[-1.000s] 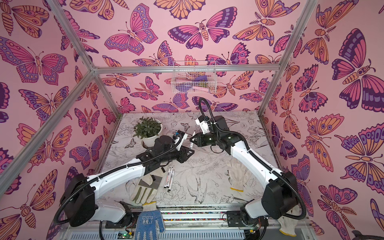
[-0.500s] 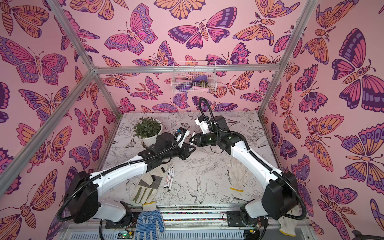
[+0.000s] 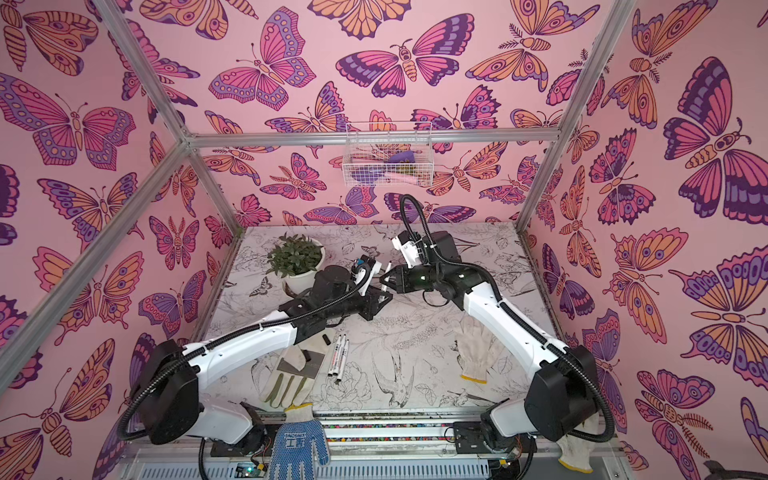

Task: Insert the pens into the pen caps

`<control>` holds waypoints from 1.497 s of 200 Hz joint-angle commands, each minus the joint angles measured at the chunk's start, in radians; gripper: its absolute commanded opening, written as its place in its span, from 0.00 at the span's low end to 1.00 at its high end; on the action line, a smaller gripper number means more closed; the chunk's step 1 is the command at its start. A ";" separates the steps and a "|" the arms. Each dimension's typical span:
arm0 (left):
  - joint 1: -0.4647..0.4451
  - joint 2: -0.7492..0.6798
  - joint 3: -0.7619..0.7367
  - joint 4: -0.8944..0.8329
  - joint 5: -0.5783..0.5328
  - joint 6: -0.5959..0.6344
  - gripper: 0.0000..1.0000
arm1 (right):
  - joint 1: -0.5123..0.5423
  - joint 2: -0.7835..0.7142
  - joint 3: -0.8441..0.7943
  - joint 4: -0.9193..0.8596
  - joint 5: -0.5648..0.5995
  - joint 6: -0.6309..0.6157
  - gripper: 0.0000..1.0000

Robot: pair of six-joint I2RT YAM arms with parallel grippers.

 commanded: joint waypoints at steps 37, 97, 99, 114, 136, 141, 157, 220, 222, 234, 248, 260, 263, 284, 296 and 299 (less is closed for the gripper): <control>0.009 -0.021 0.023 0.033 -0.003 0.004 0.30 | -0.011 -0.031 -0.012 -0.005 -0.011 -0.003 0.03; 0.009 -0.001 0.025 0.045 0.007 -0.017 0.20 | -0.011 -0.040 -0.020 0.000 -0.009 -0.003 0.03; 0.009 0.000 0.025 0.045 0.007 -0.016 0.19 | -0.011 -0.040 -0.021 0.000 -0.010 -0.004 0.03; 0.009 0.000 0.027 0.051 0.003 -0.016 0.13 | -0.013 -0.039 -0.019 0.002 -0.012 -0.001 0.03; 0.009 0.003 0.031 0.060 0.005 -0.016 0.03 | -0.013 -0.036 -0.019 0.001 -0.011 0.000 0.03; 0.009 0.003 0.031 0.059 0.004 -0.016 0.01 | -0.014 -0.035 -0.019 0.002 -0.013 0.000 0.03; 0.009 -0.002 0.023 0.056 -0.030 -0.019 0.00 | -0.015 -0.035 -0.016 0.004 -0.011 -0.001 0.10; 0.133 -0.176 -0.208 -0.029 -0.281 -0.225 0.00 | -0.036 -0.019 -0.026 0.014 0.029 0.029 0.52; 0.135 -0.195 -0.216 -0.033 -0.283 -0.222 0.00 | -0.035 -0.012 -0.022 0.008 0.028 0.030 0.52; 0.141 -0.261 -0.251 -0.062 -0.298 -0.208 0.00 | -0.022 0.042 0.011 -0.037 0.034 0.013 0.52; 0.148 -0.312 -0.280 -0.106 -0.320 -0.200 0.00 | 0.006 0.115 0.073 -0.105 0.073 -0.022 0.52; 0.150 -0.344 -0.304 -0.136 -0.346 -0.199 0.00 | 0.028 0.198 0.136 -0.155 0.095 -0.046 0.52; 0.150 -0.352 -0.310 -0.143 -0.354 -0.200 0.00 | 0.034 0.216 0.152 -0.168 0.100 -0.052 0.52; 0.154 -0.399 -0.341 -0.172 -0.412 -0.219 0.00 | 0.091 0.353 0.254 -0.269 0.220 -0.131 0.53; 0.158 -0.420 -0.357 -0.170 -0.429 -0.234 0.00 | 0.135 0.444 0.322 -0.341 0.314 -0.191 0.53; 0.159 -0.423 -0.358 -0.170 -0.432 -0.237 0.00 | 0.145 0.468 0.342 -0.359 0.339 -0.203 0.53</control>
